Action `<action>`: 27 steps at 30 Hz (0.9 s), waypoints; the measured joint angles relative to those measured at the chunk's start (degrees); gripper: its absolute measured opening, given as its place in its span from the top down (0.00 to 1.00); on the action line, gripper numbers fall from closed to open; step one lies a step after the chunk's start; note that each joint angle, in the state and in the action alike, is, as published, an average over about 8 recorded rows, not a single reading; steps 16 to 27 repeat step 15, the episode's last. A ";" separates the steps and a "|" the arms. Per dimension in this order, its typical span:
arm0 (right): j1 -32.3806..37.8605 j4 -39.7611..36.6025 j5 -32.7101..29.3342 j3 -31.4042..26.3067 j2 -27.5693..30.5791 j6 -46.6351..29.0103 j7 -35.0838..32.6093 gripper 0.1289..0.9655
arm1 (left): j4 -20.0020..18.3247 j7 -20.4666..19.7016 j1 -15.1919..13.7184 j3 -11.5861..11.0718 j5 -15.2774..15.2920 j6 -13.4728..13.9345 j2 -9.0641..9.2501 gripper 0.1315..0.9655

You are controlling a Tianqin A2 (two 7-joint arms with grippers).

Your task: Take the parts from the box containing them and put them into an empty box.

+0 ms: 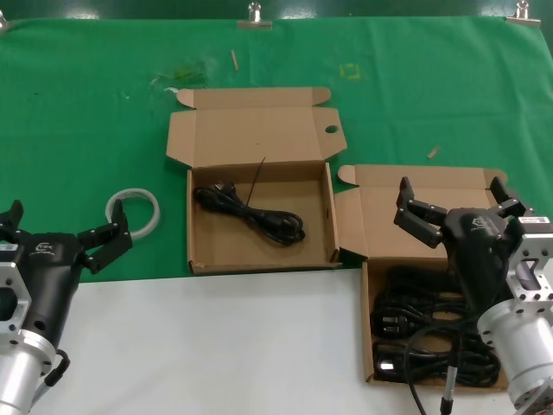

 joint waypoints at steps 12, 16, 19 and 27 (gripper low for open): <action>0.00 0.00 0.00 0.00 0.00 0.00 0.00 0.00 | 0.00 0.00 0.00 0.00 0.00 0.00 0.00 0.00; 0.00 0.00 0.00 0.00 0.00 0.00 0.00 0.00 | 0.00 0.00 0.00 0.00 0.00 0.00 0.00 0.00; 0.00 0.00 0.00 0.00 0.00 0.00 0.00 0.00 | 0.00 0.00 0.00 0.00 0.00 0.00 0.00 0.00; 0.00 0.00 0.00 0.00 0.00 0.00 0.00 0.00 | 0.00 0.00 0.00 0.00 0.00 0.00 0.00 0.00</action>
